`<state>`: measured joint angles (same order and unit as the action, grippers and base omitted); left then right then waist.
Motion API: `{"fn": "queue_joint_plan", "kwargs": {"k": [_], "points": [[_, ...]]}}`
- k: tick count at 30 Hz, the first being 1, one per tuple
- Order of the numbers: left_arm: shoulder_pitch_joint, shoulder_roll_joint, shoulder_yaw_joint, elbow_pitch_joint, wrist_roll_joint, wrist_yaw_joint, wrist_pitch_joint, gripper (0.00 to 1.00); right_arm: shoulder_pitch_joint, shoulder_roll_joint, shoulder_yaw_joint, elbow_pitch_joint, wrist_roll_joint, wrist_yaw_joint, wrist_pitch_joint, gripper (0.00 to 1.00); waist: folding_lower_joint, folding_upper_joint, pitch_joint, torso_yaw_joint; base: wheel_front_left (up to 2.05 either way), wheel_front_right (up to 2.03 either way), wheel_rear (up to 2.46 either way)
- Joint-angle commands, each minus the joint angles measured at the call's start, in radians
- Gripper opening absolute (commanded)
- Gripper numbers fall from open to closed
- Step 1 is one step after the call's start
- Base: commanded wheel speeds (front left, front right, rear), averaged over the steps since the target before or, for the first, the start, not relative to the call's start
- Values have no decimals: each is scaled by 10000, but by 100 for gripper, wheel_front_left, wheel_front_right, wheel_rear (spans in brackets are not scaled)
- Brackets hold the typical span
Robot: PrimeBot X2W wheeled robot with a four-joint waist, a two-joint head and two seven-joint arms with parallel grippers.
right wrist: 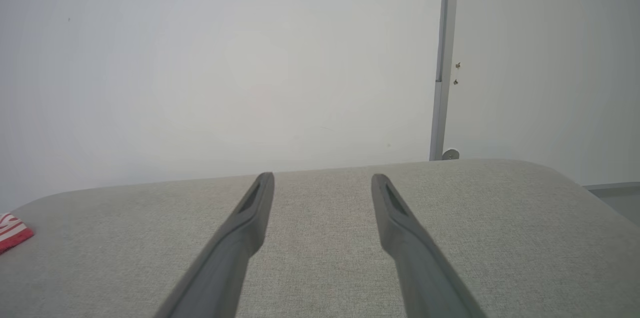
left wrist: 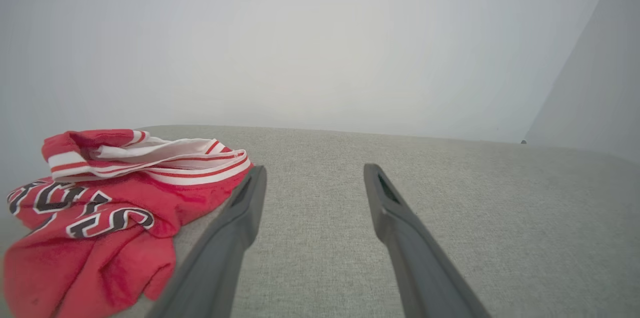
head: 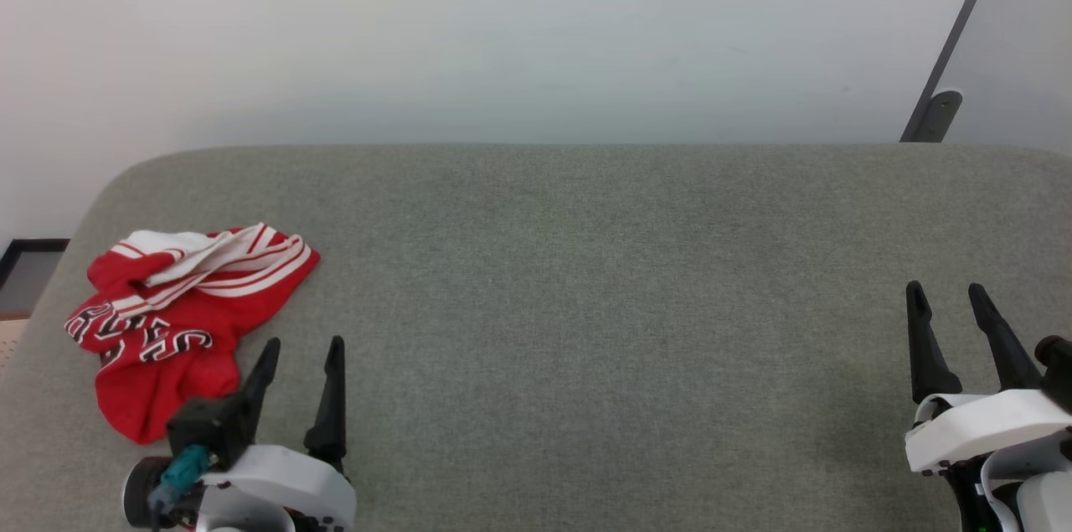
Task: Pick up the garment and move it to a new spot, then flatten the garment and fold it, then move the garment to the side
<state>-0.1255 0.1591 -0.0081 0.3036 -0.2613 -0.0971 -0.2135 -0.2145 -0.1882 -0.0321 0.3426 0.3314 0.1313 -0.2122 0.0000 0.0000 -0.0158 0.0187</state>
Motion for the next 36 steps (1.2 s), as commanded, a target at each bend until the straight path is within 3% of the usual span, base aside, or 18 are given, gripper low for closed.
{"fn": "queue_joint_plan", "kwargs": {"k": [1,19,25,36], "points": [[-112,58,-18,-26,257,-52,-81,100,-1,-12,-41,-73,-218,-8,-107,100,0,0,-5,-2,0,0,0],[-182,-100,-140,223,1372,-229,-403,100,209,108,-311,-258,-1288,-10,-426,100,0,0,-76,609,0,0,0],[-182,-199,23,339,1654,-242,-509,100,369,69,-200,-342,-1553,-10,-534,100,0,0,-60,1572,0,0,0],[53,-476,504,415,1686,-85,-510,100,358,137,321,-332,-1485,-12,-523,100,0,0,-8,4078,0,0,0]]}}
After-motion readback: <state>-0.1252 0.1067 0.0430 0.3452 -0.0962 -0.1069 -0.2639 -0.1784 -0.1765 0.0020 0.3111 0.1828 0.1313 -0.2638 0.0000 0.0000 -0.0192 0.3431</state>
